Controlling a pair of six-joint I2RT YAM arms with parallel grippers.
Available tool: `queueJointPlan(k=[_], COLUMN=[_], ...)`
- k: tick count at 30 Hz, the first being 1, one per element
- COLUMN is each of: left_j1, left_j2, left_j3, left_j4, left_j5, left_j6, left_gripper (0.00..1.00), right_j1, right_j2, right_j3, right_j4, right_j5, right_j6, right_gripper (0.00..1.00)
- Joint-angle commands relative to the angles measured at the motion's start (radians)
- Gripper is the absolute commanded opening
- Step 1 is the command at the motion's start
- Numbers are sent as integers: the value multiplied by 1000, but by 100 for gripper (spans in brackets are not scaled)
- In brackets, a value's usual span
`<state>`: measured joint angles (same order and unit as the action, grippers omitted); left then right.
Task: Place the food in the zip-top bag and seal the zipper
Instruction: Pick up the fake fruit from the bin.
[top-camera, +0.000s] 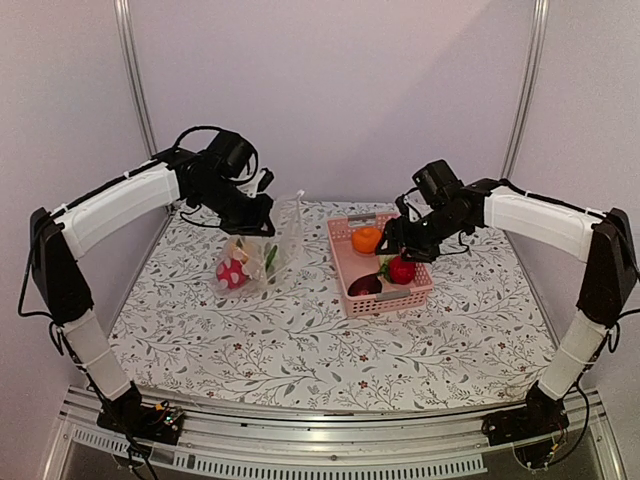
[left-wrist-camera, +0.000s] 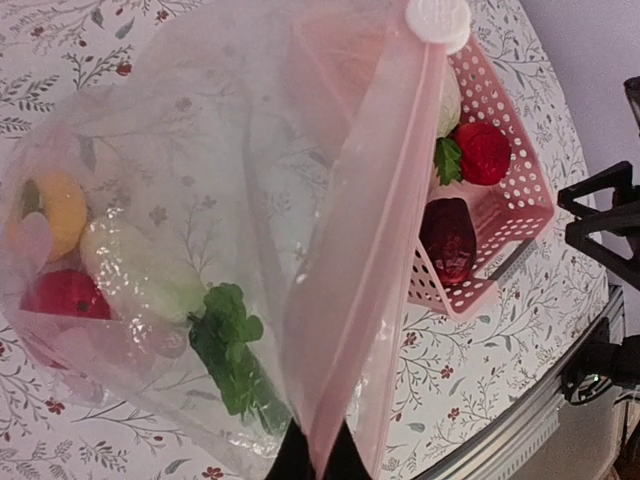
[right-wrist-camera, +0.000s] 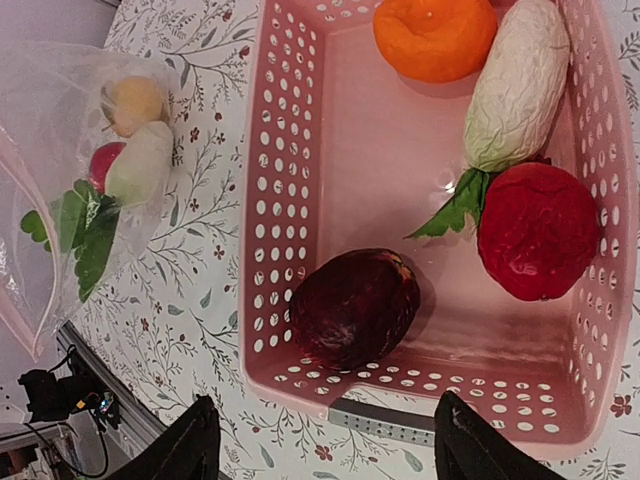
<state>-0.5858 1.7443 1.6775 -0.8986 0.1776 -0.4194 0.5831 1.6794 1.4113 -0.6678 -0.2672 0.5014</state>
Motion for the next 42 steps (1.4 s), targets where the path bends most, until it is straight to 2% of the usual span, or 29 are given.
queueJointPlan(k=[1,9,16,25,36,39,42], left_j1=[5,4,5,4,6,6,6], left_j2=[-41,-54,-51,-40,-32,-27,-21], left_j3=[-34,-54,-53,-55,-49,-46,-38], left_j4=[15,13,14,14,13,13,6], left_j5=[26,12,13,19,26,26,31], left_j6=[13,14,17,25,36,38,39], left_gripper=[0,0,0,0,0,0,0], right_j1=[10,12,12,12,20,20,20], right_j2=[108,303,407,462,530,531,530], right_j3=[75,230,295,298,318,307,297], right_j4=[-33,-125,-156,-176,-158,-134,-112], right_j5=[-54,-92,-108,-103,-181,-197,-194], right_j6=[-4,-26,-15,-24,-20,-9,1], right_gripper=[73,75,75,75,79,78,70])
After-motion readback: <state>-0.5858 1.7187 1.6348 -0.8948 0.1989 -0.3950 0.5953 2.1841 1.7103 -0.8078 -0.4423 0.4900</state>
